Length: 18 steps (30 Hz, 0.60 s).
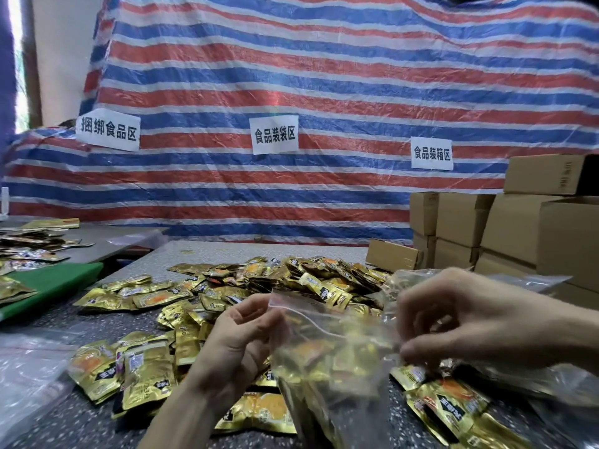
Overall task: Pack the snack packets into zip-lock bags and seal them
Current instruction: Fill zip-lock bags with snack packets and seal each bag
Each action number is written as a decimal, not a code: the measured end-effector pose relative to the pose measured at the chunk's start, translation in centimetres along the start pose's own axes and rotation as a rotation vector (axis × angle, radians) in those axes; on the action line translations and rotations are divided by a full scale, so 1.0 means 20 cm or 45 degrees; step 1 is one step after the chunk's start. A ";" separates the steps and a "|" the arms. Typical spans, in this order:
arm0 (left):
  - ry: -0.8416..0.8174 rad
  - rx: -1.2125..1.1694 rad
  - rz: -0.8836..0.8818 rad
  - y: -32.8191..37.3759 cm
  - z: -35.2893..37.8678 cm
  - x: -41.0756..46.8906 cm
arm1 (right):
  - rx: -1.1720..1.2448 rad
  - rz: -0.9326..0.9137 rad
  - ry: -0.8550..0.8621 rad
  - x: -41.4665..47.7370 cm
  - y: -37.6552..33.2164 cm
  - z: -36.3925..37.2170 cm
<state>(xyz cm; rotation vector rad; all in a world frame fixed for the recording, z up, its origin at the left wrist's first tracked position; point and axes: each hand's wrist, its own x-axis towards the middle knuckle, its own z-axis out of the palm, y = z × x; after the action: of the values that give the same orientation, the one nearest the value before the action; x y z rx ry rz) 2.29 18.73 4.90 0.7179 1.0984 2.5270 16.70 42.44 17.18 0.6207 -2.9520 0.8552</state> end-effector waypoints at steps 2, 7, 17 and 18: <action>-0.031 0.043 0.047 0.03 0.02 -0.02 | 0.094 -0.034 0.164 -0.02 0.01 -0.03; -0.086 0.133 0.263 0.08 0.10 -0.03 | 0.325 -0.118 0.432 -0.04 0.06 -0.07; 0.159 0.204 0.175 0.03 0.05 -0.04 | 0.505 0.088 0.551 -0.01 0.18 0.01; 0.173 0.280 0.208 0.04 0.05 -0.04 | 0.522 0.096 0.558 -0.01 0.18 0.02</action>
<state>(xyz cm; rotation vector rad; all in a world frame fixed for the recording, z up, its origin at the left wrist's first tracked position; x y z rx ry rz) 3.48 18.52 5.86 0.7260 1.4355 2.6508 15.64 45.19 15.03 0.2742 -2.4349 1.4129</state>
